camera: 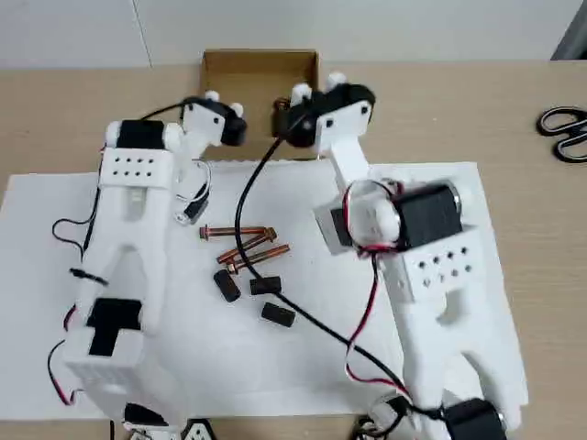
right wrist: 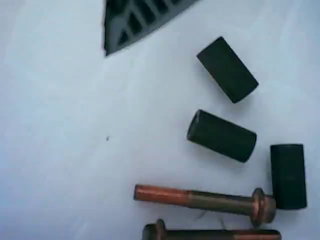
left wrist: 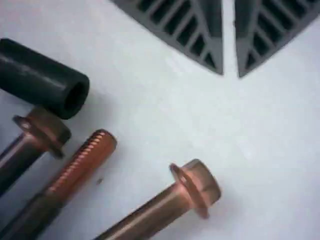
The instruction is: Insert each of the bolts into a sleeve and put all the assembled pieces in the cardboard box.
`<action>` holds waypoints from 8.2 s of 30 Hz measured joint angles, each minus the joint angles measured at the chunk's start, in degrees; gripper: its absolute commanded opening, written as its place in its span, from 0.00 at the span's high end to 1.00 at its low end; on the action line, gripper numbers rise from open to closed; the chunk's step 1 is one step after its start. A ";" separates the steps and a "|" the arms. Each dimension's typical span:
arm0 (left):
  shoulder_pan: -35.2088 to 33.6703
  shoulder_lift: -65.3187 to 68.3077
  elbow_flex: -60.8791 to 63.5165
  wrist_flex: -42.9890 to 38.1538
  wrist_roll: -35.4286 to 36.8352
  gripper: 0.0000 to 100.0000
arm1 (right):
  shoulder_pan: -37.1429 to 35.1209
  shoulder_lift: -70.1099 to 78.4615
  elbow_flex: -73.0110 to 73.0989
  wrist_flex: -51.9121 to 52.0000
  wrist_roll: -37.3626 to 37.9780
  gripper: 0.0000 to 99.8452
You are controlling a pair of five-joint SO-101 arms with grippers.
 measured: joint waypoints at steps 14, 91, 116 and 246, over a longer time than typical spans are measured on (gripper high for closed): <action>7.74 0.88 0.00 0.00 51.78 0.99 | 6.59 -5.36 0.53 -0.53 -3.78 0.65; 7.12 4.92 14.68 -20.13 106.73 0.96 | 16.09 -5.36 0.62 -6.59 -1.58 0.65; -1.85 -4.48 -17.58 -18.37 81.23 0.99 | 15.03 -5.36 0.97 -4.22 -1.49 0.65; 9.58 -21.10 -15.56 -27.25 46.51 0.99 | -5.98 -16.00 48.70 -77.01 -7.21 1.00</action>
